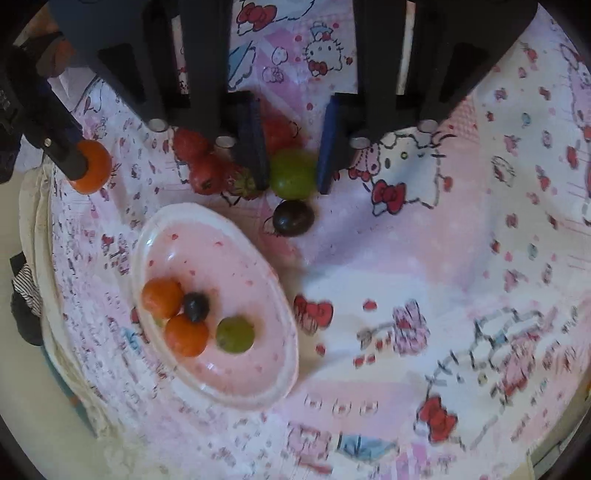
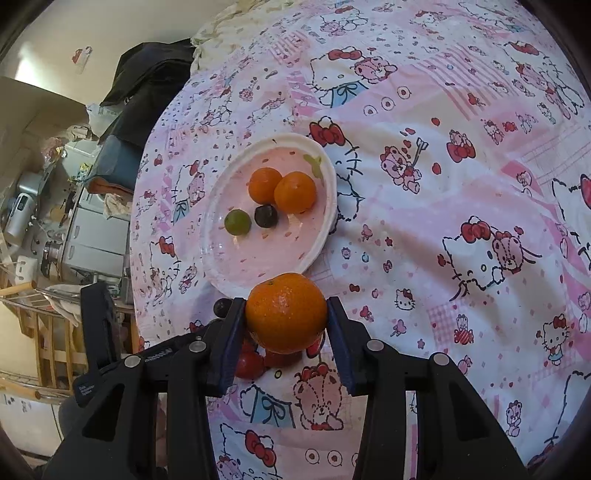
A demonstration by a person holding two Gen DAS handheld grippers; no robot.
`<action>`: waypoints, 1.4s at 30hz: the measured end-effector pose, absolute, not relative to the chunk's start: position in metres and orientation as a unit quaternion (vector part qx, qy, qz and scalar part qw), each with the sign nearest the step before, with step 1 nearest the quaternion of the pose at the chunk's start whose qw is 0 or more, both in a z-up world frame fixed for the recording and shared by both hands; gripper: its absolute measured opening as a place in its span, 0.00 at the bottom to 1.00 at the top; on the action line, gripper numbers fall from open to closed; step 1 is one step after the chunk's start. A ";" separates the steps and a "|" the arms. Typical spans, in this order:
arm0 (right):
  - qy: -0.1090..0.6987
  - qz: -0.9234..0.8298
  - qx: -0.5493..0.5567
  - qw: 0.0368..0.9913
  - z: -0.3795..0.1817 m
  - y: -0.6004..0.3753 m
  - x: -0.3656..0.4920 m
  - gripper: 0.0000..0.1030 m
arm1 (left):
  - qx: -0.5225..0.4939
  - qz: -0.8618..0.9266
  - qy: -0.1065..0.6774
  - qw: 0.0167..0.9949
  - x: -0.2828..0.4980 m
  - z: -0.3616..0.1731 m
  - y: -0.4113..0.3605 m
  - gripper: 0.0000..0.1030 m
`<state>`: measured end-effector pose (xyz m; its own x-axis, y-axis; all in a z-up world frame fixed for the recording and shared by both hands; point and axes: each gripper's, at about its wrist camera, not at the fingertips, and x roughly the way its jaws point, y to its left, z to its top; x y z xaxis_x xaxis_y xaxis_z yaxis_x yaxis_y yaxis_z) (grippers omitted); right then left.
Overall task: Organize fruits
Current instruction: 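Grasp a mandarin with the right tool while the left tool holds the green grape, then carry the green grape and the mandarin over the pink plate with both tools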
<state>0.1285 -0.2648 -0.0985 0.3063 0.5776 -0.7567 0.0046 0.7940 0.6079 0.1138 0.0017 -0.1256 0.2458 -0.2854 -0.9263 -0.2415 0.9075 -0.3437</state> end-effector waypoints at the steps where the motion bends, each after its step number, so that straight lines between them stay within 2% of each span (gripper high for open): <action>1: 0.557 0.188 0.261 0.765 -0.097 -0.265 0.127 0.44 | -0.210 -0.017 0.607 0.766 0.112 -0.118 0.002 0.11; 5: 0.552 0.192 0.260 0.769 -0.091 -0.265 0.125 0.44 | -0.199 -0.020 0.589 0.783 0.109 -0.101 0.007 0.12; 10: 0.552 0.190 0.258 0.770 -0.089 -0.264 0.122 0.44 | -0.233 -0.005 0.602 0.764 0.111 -0.115 0.018 0.13; 12: 0.552 0.190 0.260 0.770 -0.089 -0.265 0.120 0.44 | -0.229 -0.002 0.614 0.755 0.112 -0.121 0.014 0.21; 14: 0.550 0.189 0.257 0.772 -0.088 -0.266 0.120 0.44 | -0.224 -0.003 0.621 0.752 0.114 -0.127 0.007 0.35; 15: 0.550 0.188 0.260 0.771 -0.089 -0.266 0.120 0.44 | -0.220 0.001 0.622 0.752 0.114 -0.129 0.006 0.36; 21: 0.551 0.186 0.265 0.769 -0.090 -0.268 0.122 0.44 | -0.196 0.002 0.633 0.749 0.118 -0.142 -0.005 0.36; 22: 0.550 0.186 0.265 0.770 -0.090 -0.269 0.122 0.44 | -0.194 0.001 0.631 0.751 0.119 -0.142 -0.006 0.34; 23: 0.550 0.186 0.266 0.770 -0.089 -0.269 0.122 0.44 | -0.191 -0.002 0.628 0.755 0.120 -0.142 -0.007 0.28; 26: 0.548 0.187 0.269 0.769 -0.088 -0.270 0.122 0.44 | -0.189 -0.009 0.630 0.753 0.122 -0.144 -0.006 0.24; 34: 0.551 0.190 0.263 0.769 -0.088 -0.266 0.122 0.44 | -0.200 -0.028 0.618 0.760 0.118 -0.133 -0.003 0.23; 42: 0.544 0.191 0.273 0.770 -0.085 -0.270 0.121 0.44 | -0.218 -0.050 0.566 0.793 0.105 -0.091 0.013 0.23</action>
<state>0.1212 -0.2698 -0.0852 0.3348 0.5920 -0.7331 0.0025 0.7774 0.6290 0.1053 0.0130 -0.0909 0.3532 -0.3267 -0.8766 -0.1677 0.8997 -0.4029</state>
